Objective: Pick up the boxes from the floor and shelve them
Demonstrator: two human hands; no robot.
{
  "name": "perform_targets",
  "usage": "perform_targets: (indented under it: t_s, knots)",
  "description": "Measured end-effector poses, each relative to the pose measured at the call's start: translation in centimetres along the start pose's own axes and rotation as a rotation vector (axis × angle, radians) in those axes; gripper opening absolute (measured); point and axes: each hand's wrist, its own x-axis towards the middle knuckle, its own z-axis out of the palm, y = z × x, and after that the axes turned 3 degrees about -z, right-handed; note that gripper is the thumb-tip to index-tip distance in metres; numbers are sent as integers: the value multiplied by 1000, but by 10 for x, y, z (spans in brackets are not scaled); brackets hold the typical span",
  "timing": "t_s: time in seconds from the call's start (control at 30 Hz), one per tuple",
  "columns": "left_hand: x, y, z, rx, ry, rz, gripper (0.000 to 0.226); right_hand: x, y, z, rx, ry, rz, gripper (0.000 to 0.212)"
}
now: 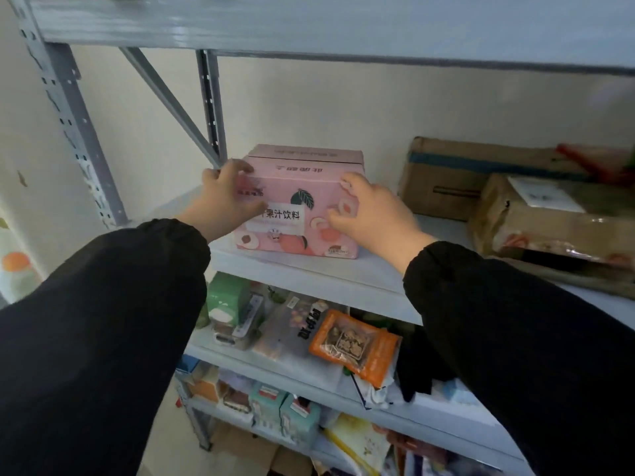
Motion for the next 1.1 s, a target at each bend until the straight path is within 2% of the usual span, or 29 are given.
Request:
perform_targets:
  t_s: [0.07,0.13,0.2,0.43,0.63,0.83,0.93,1.0,1.1]
  knots:
    - [0,26,21,-19,-36,57,61,-18,28,-15,-41,57,53,67]
    - [-3,50,40,-35,-68,101,58,-31,52,-30,-136,119,23,56]
    - [-4,72,58,-33,-84,132,55,-41,71,-44,-238,119,12,55]
    - [-6,134,111,-77,-161,212,54,-69,124,-88,-510,115,156,51]
    - [-5,151,127,-55,-211,225,62,-80,149,-100,-484,90,230,31]
    - [-6,147,137,-6,-169,252,68,-77,162,-93,-373,77,233,37]
    - [-8,148,143,183,-10,446,68,-78,164,-97,-402,71,230,44]
    - [-11,152,148,288,30,587,68,-76,167,-103,-423,28,246,49]
    - [-16,159,155,356,22,580,76,-79,176,-107,-463,-9,279,59]
